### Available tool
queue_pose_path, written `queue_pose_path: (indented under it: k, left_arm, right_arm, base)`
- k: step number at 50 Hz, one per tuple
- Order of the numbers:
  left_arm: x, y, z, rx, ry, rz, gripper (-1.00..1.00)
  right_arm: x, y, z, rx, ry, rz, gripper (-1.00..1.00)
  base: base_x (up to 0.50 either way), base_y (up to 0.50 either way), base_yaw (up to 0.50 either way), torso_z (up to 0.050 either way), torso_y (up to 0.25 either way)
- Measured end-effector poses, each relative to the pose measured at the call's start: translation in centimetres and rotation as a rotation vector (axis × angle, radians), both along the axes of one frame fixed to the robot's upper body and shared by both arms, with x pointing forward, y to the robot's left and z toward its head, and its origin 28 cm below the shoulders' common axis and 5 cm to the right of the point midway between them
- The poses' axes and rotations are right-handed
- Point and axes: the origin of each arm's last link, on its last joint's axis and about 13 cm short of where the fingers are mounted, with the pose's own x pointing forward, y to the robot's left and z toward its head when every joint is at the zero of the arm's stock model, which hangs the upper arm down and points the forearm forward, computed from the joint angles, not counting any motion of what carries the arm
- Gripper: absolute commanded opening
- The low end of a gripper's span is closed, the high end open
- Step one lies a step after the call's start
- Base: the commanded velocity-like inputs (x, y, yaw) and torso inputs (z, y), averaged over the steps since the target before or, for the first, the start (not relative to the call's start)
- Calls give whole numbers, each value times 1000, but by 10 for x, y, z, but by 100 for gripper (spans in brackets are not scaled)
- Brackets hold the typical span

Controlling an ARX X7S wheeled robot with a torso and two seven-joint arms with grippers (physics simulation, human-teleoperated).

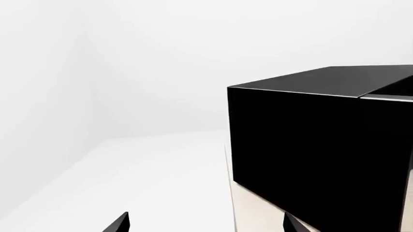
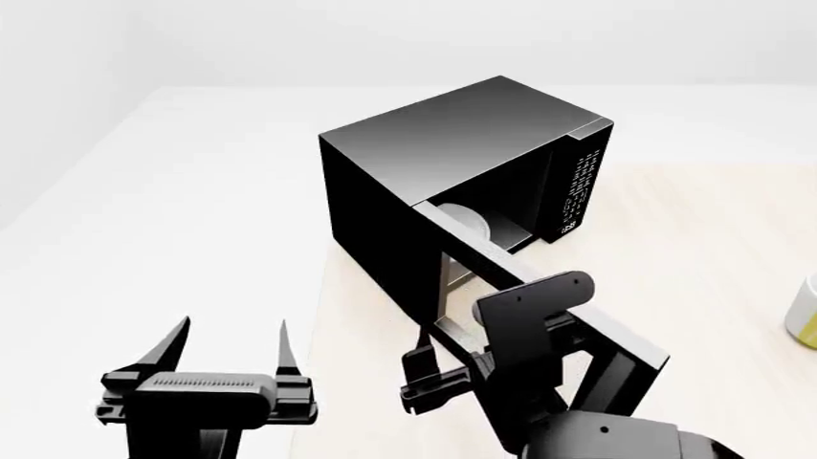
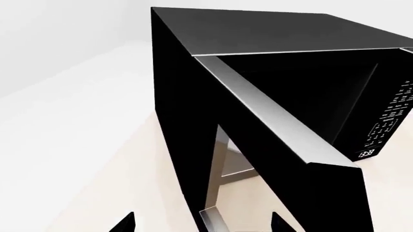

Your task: Close the microwave.

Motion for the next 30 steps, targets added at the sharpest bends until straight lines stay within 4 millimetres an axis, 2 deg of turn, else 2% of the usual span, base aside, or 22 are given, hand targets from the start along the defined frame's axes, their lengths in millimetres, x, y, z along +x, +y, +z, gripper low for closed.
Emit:
queue_pose_path:
  k: [30]
  left_arm:
    - [1,0,0,0,1,-6,100]
  right_arm:
    - [10,-6,-2,-2,12,-32,100]
  base:
    - [0,0,0,0,0]
